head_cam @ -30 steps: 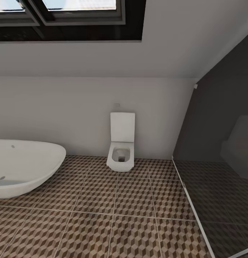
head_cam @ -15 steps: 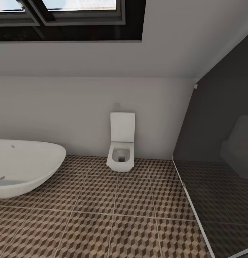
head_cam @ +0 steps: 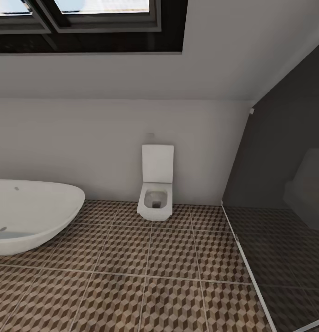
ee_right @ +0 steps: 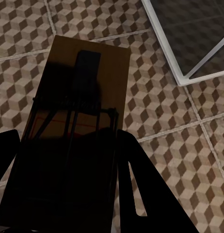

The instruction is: Take the four mousetraps from the cabinet in the bathroom and place them on the bathroom floor. Make sure all four end up on the same floor surface, and ensure that at least two of them are either under or directly next to the same bathroom sink.

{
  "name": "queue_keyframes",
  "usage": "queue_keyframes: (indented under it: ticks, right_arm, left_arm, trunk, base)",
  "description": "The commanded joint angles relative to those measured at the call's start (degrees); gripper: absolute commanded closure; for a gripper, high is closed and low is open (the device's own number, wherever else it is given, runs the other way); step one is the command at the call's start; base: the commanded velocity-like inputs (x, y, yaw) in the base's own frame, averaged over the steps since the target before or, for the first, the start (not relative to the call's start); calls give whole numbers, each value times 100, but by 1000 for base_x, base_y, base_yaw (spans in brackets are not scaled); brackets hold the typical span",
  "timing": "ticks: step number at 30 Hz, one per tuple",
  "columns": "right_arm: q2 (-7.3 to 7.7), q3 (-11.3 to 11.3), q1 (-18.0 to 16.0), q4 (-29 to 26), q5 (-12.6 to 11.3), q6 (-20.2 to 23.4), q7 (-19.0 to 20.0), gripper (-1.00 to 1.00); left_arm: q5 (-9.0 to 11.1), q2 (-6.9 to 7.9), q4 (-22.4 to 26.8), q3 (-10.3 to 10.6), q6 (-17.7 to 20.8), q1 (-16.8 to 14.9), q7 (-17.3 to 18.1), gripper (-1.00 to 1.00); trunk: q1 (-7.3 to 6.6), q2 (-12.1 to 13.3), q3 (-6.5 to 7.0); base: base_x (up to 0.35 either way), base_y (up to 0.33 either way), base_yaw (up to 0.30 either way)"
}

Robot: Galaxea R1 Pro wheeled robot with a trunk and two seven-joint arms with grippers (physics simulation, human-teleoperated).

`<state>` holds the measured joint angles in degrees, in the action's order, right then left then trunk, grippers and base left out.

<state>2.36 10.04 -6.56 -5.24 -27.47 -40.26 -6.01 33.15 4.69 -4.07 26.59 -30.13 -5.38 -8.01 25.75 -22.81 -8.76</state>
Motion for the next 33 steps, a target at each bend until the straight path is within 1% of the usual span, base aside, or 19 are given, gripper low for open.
queue_keyframes:
  ticks: [1, 33]
  right_arm:
    - [1, 51, -3, -2, -12, -9, -49, 100]
    - [1, 52, -3, 0, -13, -9, -49, 100]
  left_arm:
    - [-12, -3, -14, 40, -20, -7, -34, 100]
    - [-11, -3, -14, 40, -19, -7, -34, 100]
  trunk:
    - [3, -11, -11]
    - [3, -11, -11]
  base:
    - [0, 0, 0]
    - [0, 0, 0]
